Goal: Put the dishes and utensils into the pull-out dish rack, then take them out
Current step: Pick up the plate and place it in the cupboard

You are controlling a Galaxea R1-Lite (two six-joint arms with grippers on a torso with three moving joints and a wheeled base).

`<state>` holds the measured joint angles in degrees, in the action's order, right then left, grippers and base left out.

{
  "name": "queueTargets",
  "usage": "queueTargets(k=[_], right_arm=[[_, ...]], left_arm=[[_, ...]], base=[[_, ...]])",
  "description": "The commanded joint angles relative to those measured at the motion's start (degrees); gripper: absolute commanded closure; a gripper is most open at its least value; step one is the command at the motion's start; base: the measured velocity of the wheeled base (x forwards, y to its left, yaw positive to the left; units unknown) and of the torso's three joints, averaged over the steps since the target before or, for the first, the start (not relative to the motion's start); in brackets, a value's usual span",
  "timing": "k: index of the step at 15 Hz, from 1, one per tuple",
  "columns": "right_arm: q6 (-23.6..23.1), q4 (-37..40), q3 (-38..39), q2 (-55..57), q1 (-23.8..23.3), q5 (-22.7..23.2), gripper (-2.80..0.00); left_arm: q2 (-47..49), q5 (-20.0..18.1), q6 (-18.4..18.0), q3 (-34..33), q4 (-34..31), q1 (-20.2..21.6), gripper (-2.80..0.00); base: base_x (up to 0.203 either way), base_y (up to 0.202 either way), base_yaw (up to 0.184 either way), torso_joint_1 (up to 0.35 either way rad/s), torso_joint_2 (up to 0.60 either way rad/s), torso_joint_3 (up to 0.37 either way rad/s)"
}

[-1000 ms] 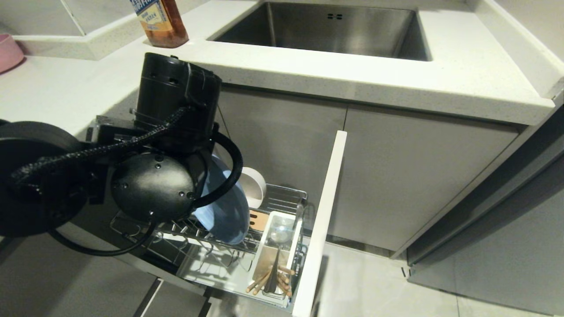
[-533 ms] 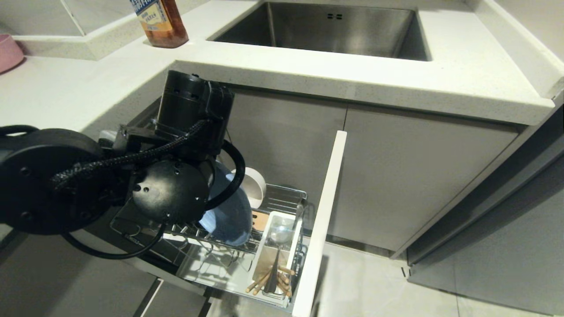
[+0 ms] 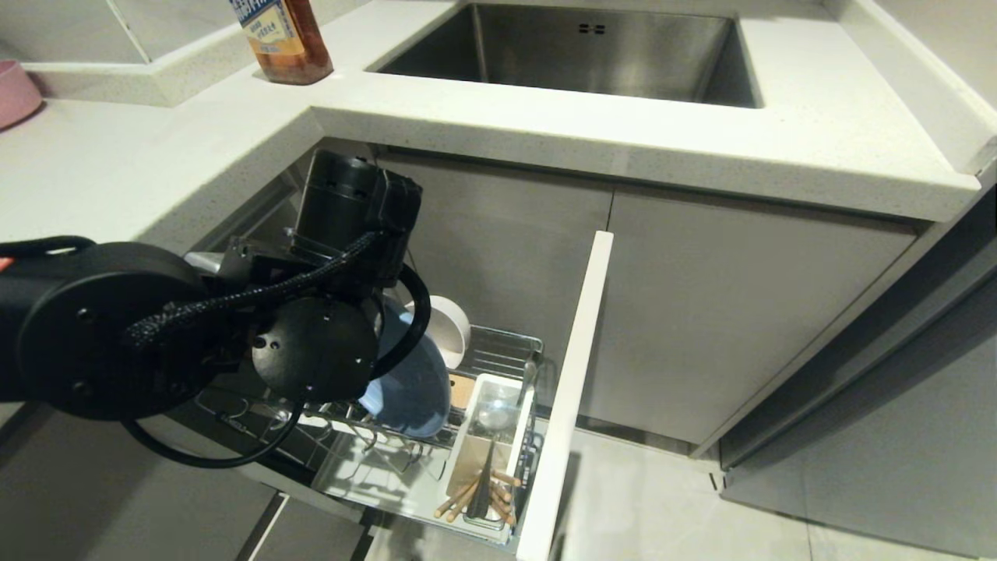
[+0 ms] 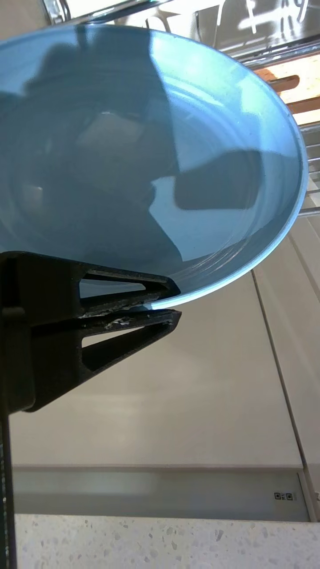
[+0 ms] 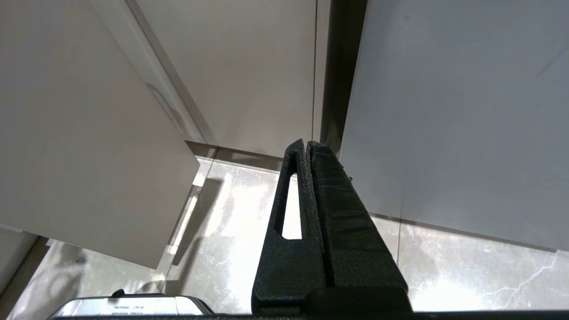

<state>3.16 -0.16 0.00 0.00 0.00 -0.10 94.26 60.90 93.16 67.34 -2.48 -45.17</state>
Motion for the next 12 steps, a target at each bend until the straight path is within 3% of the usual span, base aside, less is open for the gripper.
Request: queueTargets(k=[1, 12], right_arm=[[0.0, 0.0, 0.0, 0.1, 0.0, 0.0, 0.0], [0.0, 0.0, 0.0, 0.0, 0.0, 0.0, 0.0]], left_arm=[[-0.2, 0.4, 0.5, -0.5, 0.3, 0.1, 0.0], [-3.7, -0.8, 0.5, -7.2, 7.5, 1.0, 0.0]], base=[[0.0, 0.0, 0.0, 0.0, 0.0, 0.0], [0.0, 0.0, 0.0, 0.0, 0.0, 0.0]])
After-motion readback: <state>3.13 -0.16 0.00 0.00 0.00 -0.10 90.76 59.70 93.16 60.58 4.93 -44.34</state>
